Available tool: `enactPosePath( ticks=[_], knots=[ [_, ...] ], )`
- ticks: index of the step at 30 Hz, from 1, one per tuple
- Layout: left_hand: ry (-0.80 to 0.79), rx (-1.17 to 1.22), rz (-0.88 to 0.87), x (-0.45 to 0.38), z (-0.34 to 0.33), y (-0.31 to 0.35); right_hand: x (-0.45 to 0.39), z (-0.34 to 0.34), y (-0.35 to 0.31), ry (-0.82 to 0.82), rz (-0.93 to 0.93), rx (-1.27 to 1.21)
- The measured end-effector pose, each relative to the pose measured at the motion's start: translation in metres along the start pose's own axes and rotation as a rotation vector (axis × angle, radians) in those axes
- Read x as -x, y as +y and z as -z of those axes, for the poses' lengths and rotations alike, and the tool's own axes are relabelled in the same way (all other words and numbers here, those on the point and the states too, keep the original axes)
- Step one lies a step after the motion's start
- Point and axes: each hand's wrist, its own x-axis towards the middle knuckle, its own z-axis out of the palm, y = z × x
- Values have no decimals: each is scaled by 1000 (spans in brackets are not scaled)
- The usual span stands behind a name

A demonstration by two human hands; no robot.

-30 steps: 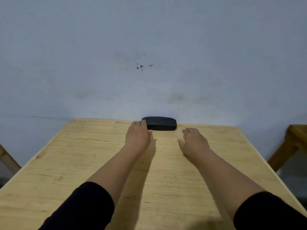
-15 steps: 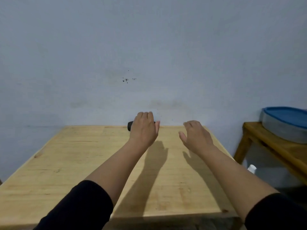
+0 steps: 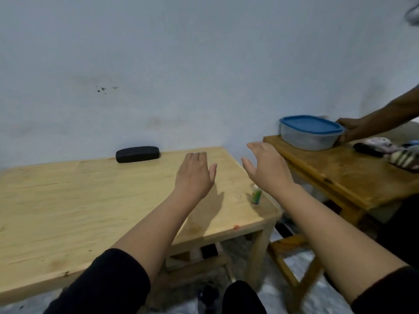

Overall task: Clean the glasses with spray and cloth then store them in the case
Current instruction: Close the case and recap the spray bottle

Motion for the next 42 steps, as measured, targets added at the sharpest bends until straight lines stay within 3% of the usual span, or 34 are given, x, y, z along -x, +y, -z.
enactPosePath(
  ticks=[9,15,21,36,42],
  knots=[
    [-284,76,68,48,-53,19,81,-38,34,133,-233,-287],
    [-309,117,115,60,-62,16,93,-63,40,170,-465,-550],
    [-320,158,120,52,-66,19,82,-73,45,169,-576,-837],
    [-200,506,209,16,-98,37,75,-82,52,166,-579,-982],
    [13,760,250,0,-78,48,76,-84,53,167,-563,-981]
  ],
)
